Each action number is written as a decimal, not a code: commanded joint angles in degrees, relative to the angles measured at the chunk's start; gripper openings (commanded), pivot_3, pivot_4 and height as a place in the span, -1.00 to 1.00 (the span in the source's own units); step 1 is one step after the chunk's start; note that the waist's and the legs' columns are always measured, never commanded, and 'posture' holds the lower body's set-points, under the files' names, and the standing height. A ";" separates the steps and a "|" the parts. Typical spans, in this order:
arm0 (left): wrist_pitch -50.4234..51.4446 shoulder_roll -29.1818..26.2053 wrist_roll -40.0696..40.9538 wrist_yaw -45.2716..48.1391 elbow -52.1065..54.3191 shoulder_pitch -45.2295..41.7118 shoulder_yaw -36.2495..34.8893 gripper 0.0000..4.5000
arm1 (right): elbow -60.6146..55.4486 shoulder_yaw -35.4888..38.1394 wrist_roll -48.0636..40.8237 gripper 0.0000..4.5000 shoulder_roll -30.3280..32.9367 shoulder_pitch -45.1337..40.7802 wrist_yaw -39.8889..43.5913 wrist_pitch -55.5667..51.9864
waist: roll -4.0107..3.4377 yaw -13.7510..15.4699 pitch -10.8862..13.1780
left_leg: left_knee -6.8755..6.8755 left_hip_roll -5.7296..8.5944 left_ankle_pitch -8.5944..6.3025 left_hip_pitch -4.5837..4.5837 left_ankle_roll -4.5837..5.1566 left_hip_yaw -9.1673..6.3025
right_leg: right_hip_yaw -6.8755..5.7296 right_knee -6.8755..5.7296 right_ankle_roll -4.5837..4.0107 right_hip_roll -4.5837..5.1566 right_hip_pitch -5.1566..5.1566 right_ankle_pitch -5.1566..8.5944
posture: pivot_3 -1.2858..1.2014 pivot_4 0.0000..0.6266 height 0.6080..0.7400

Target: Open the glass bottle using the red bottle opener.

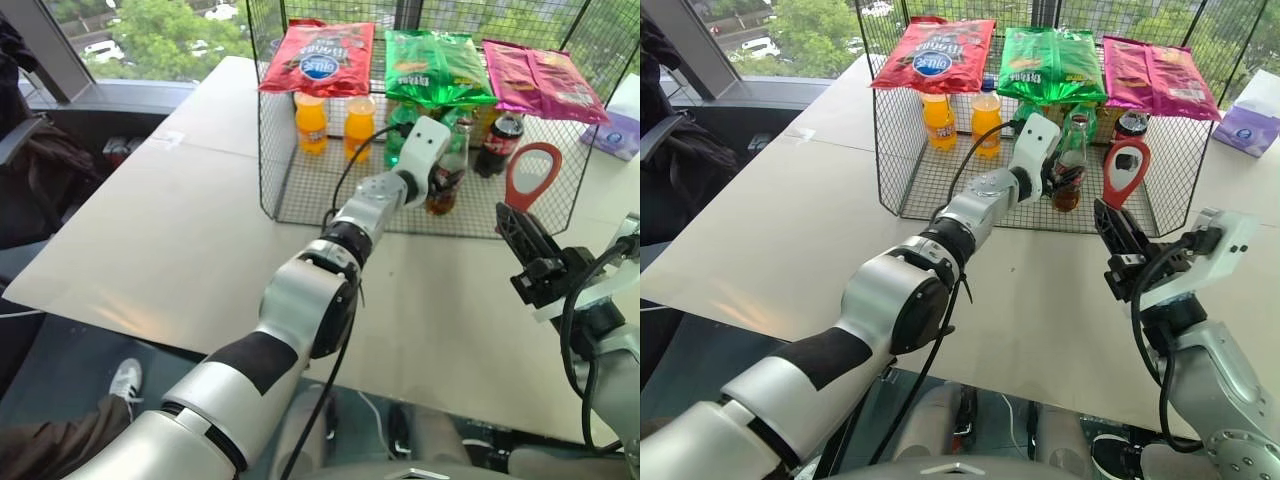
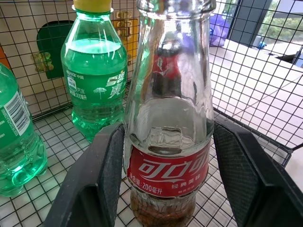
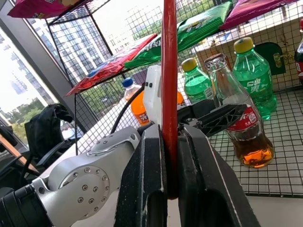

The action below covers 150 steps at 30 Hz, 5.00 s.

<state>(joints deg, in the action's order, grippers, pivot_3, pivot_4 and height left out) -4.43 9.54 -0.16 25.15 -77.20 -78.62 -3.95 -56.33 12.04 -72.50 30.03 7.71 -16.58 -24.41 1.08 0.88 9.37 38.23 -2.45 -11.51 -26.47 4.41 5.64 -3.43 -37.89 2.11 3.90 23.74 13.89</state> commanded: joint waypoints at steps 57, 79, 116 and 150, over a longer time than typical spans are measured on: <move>19.31 -28.68 18.74 46.89 69.94 45.07 8.62 0.00 | 17.17 -10.86 13.61 -1.00 -2.89 -12.88 16.46 -9.46 | -0.19 -0.09 -0.09 | 0.22 -0.23 -0.01 0.12 0.01 0.06 | 0.08 -0.14 -0.04 -0.10 -0.13 -0.03 | 0.03 -0.52 1.00; 17.11 -29.34 19.10 48.75 63.36 39.29 12.63 0.77 | 15.55 -10.40 15.25 -1.00 -5.88 -14.40 18.24 -13.10 | -0.21 -0.15 -0.10 | 0.20 -0.25 -0.01 0.15 0.01 0.09 | 0.08 -0.15 -0.05 -0.13 -0.12 -0.02 | 0.03 -0.52 1.00; 10.06 -28.15 21.23 52.18 54.07 35.12 10.19 0.96 | 10.33 -19.26 63.72 -1.00 0.41 -11.64 25.84 -6.75 | -0.22 -0.10 -0.10 | 0.19 -0.17 -0.02 0.11 0.01 0.09 | -0.02 -0.10 -0.15 0.02 -0.08 0.06 | 0.03 -0.52 1.00; 16.28 -26.93 21.14 55.09 56.69 31.39 11.89 -0.02 | 18.78 -33.02 96.05 -1.00 -2.08 -12.17 25.90 11.78 | -0.22 -0.20 -0.09 | 0.18 -0.17 0.06 0.09 -0.11 0.12 | 0.00 -0.10 -0.05 -0.02 -0.03 0.15 | 0.03 -0.52 1.00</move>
<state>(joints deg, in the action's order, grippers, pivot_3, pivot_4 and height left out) 11.41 -17.84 19.83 79.79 -23.93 -46.31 7.79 -38.28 -18.17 21.25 28.60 -4.26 9.19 -15.40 0.86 0.68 9.28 38.41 -2.62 -11.46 -26.38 4.30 5.76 -3.43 -37.99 2.07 3.87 23.71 14.06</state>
